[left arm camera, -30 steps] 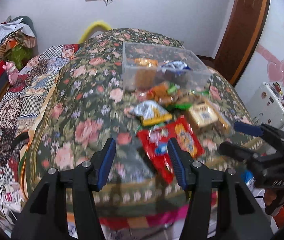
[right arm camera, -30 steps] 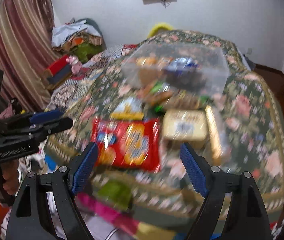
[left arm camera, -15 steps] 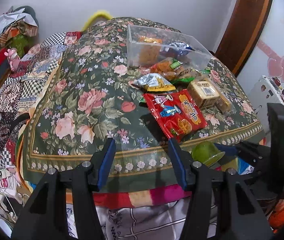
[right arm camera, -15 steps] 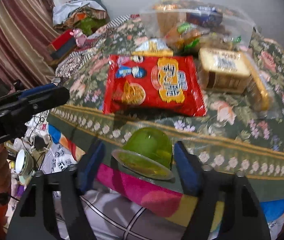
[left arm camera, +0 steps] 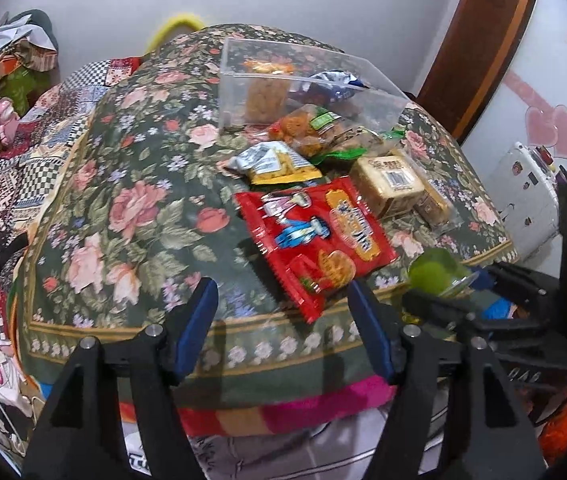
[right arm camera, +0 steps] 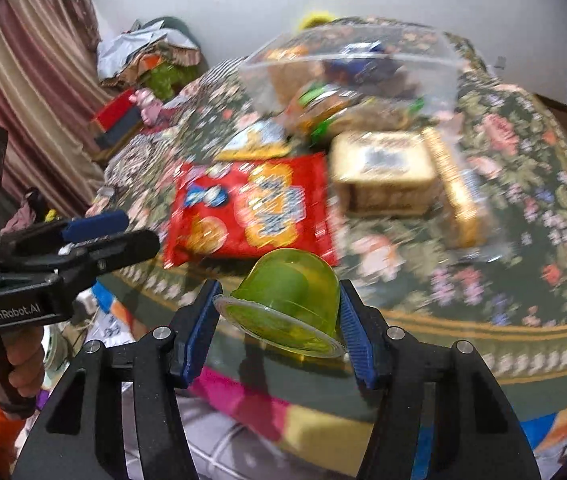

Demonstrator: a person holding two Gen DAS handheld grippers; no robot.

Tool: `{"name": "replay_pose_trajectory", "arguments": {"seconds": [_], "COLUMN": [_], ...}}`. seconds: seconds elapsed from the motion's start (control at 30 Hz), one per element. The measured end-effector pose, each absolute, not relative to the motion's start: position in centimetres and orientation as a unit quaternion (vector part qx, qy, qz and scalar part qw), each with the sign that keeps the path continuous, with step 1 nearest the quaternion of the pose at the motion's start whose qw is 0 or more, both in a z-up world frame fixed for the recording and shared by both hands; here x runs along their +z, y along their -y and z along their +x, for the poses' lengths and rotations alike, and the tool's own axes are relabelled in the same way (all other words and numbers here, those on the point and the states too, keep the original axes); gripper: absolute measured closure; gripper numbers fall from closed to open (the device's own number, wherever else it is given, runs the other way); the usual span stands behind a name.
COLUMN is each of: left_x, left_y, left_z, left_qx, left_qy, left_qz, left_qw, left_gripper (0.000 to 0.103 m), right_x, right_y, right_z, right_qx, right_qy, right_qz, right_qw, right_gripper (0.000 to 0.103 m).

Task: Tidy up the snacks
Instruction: 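Grasp the green jelly cup with the right tool, then grasp the red chip bag with the left tool while the right holds the jelly cup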

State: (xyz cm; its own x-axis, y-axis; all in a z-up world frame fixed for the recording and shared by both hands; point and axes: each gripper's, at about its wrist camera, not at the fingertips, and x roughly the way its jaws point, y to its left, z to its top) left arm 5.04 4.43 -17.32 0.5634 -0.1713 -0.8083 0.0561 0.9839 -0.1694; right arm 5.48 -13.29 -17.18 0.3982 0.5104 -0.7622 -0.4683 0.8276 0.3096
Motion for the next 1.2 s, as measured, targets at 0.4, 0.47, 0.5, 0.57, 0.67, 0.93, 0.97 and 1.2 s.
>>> {"name": "replay_pose_trajectory", "arguments": {"seconds": [0.4,0.47,0.5,0.57,0.67,0.93,0.97,1.2], "left_x": [-21.0,-21.3,-21.4,-21.6,-21.6,-19.2,-18.8,-15.7], "left_y": [-1.7,-1.0,-0.8,-0.3,0.2,-0.6,-0.7,-1.6], "left_z": [10.2,10.8,11.0,11.3,11.3,9.7,9.5,8.5], "left_qx": [-0.074,-0.079,-0.080,-0.083,-0.089,-0.087,-0.084,-0.084], "left_qy": [-0.505,-0.503,-0.502,-0.497,-0.484,-0.449,-0.444,-0.409], "left_qz": [-0.066,-0.067,-0.069,-0.074,-0.080,-0.080,-0.079,-0.078], "left_qw": [0.857,0.858,0.858,0.860,0.867,0.885,0.889,0.905], "left_gripper": [0.034,0.032,0.032,0.032,0.047,0.075,0.077,0.082], "right_x": [-16.5,-16.5,-16.5,-16.4,-16.5,-16.3,-16.1,-14.8], "right_y": [17.2,17.5,17.5,17.6,17.8,18.2,18.2,18.1], "right_z": [7.3,7.5,7.5,7.7,8.1,8.8,8.9,9.4], "right_qx": [0.252,0.250,0.249,0.247,0.248,0.245,0.245,0.248], "right_qy": [-0.451,-0.451,-0.451,-0.451,-0.452,-0.448,-0.447,-0.430], "right_qz": [0.039,0.039,0.037,0.036,0.036,0.035,0.035,0.031], "right_qw": [0.855,0.856,0.856,0.857,0.856,0.859,0.860,0.868], "right_gripper": [0.048,0.048,0.048,0.048,0.048,0.048,0.048,0.048]}}
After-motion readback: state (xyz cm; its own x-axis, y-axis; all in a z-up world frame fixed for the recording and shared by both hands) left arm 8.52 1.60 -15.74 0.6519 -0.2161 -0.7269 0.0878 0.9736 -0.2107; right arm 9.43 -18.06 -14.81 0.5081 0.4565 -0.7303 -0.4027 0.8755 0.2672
